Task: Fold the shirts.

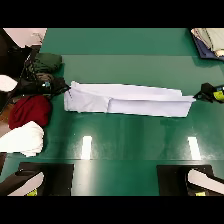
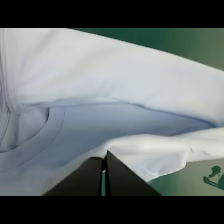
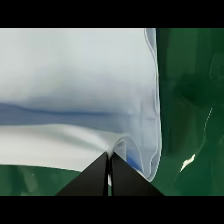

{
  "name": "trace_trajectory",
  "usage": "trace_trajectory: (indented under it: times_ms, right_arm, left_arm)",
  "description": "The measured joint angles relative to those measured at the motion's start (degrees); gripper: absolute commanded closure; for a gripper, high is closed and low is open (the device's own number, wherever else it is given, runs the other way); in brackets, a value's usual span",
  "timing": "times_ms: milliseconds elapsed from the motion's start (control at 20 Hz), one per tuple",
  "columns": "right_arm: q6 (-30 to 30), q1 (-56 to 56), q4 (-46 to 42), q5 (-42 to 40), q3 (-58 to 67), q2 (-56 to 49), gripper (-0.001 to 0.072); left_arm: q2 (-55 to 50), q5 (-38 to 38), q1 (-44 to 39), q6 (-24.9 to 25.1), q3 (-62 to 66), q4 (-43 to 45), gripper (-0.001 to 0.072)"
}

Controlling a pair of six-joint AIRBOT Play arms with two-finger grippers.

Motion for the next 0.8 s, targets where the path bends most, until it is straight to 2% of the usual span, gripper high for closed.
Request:
trace_trajectory:
  times_ms: [100, 400, 450, 500, 550, 600, 750, 800]
  right_arm:
    - [0.4, 0.3, 0.2, -0.4, 3.2, -4.9, 0.07]
    - [0.8, 1.5, 1.9, -2.4, 9.0, -15.0, 0.0698]
    - [0.8, 1.7, 2.8, -3.3, 9.3, -16.0, 0.069]
    - [0.8, 1.9, 3.9, -4.4, 9.6, -17.0, 0.0541]
    - [0.8, 1.9, 5.2, -5.6, 9.7, -17.8, 0.0306]
    - [0.8, 1.9, 6.9, -7.0, 9.9, -18.5, 0.021]
    - [0.7, 1.0, 11.3, -9.5, 10.5, -19.3, 0.021]
    - [0.0, 0.3, 12.1, -9.4, 10.6, -19.3, 0.021]
  left_arm:
    - [-4.7, 1.5, 0.7, 0.3, 2.2, -1.6, 0.0683]
    - [-18.6, 4.8, 1.4, 5.8, 8.6, -10.4, 0.0682]
    - [-20.1, 5.0, 1.4, 6.2, 9.5, -10.9, 0.0645]
    - [-21.2, 5.4, 1.5, 6.6, 10.3, -11.5, 0.0312]
    - [-22.0, 5.9, 1.5, 6.6, 11.0, -11.9, 0.0071]
    - [-22.6, 6.2, 1.5, 6.8, 11.6, -12.1, 0.0057]
    - [-23.5, 5.5, 1.7, 7.0, 13.8, -12.5, 0.006]
    - [-23.6, 4.2, 1.9, 7.1, 15.1, -12.5, 0.0193]
